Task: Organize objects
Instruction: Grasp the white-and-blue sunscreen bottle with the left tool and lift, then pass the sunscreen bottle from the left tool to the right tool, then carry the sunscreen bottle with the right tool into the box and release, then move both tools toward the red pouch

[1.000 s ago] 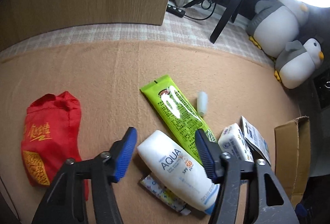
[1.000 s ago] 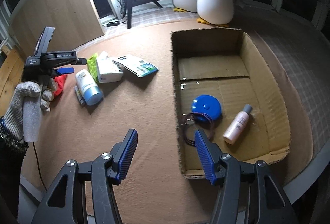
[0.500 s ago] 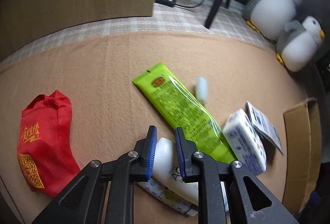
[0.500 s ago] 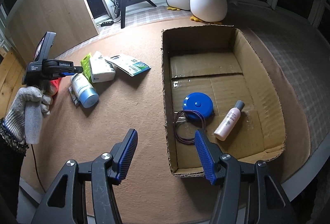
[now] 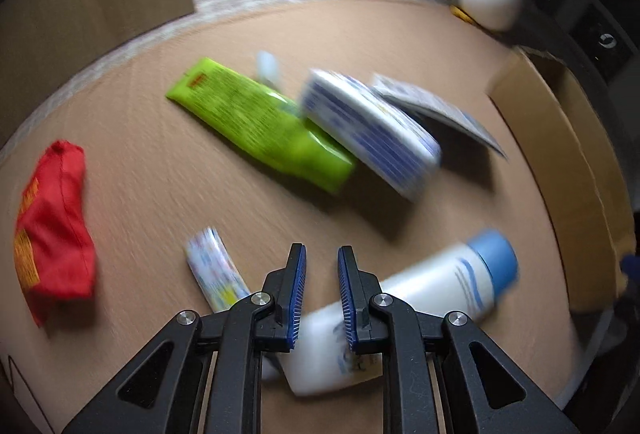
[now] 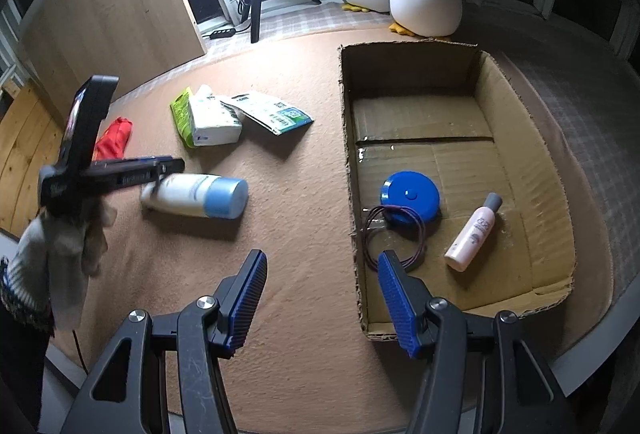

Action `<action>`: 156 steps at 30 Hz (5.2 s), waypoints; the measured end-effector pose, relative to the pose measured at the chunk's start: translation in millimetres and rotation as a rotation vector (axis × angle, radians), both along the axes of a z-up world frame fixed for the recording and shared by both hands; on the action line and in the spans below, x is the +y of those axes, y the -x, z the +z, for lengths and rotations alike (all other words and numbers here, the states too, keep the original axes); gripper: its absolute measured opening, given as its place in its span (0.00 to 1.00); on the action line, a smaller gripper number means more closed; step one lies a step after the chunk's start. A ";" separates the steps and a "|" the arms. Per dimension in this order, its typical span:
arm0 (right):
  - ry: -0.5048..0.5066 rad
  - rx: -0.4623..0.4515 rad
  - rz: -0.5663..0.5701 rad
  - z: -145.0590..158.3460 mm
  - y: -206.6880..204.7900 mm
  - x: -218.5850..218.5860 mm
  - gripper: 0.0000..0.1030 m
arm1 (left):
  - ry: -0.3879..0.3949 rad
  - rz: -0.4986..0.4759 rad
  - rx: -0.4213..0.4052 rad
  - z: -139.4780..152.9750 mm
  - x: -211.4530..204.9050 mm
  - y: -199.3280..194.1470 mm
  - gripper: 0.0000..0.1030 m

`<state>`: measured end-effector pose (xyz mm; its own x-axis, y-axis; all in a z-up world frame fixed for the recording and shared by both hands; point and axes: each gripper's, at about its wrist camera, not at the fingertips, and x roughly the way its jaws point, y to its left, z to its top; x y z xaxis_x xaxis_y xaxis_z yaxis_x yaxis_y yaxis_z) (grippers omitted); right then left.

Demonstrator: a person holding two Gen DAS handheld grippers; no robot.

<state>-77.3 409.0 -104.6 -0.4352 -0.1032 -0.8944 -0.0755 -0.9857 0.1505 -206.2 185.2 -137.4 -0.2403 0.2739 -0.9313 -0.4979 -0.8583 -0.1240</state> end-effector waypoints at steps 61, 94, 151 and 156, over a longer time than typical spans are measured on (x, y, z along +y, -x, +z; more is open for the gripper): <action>0.303 -0.208 0.219 -69.5 77.6 -71.6 0.38 | -0.353 0.068 -0.161 5.8 2.7 -95.7 0.44; 0.277 -0.031 0.022 4.2 37.0 77.0 0.39 | -0.381 -0.171 -0.039 74.7 173.2 -115.9 0.43; 0.292 -0.098 0.309 -20.9 197.4 -238.4 0.65 | -0.336 0.360 0.009 25.7 -276.5 63.2 0.83; 0.293 -0.130 0.340 -34.5 223.4 -275.3 0.65 | -0.357 0.346 -0.024 8.8 -272.8 87.3 0.83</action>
<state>-300.7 133.7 -139.1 -0.2190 -0.4770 -0.8512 0.2078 -0.8751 0.4370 -293.5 -87.7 -128.6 -0.3533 0.4847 -0.8001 -0.1849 -0.8746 -0.4482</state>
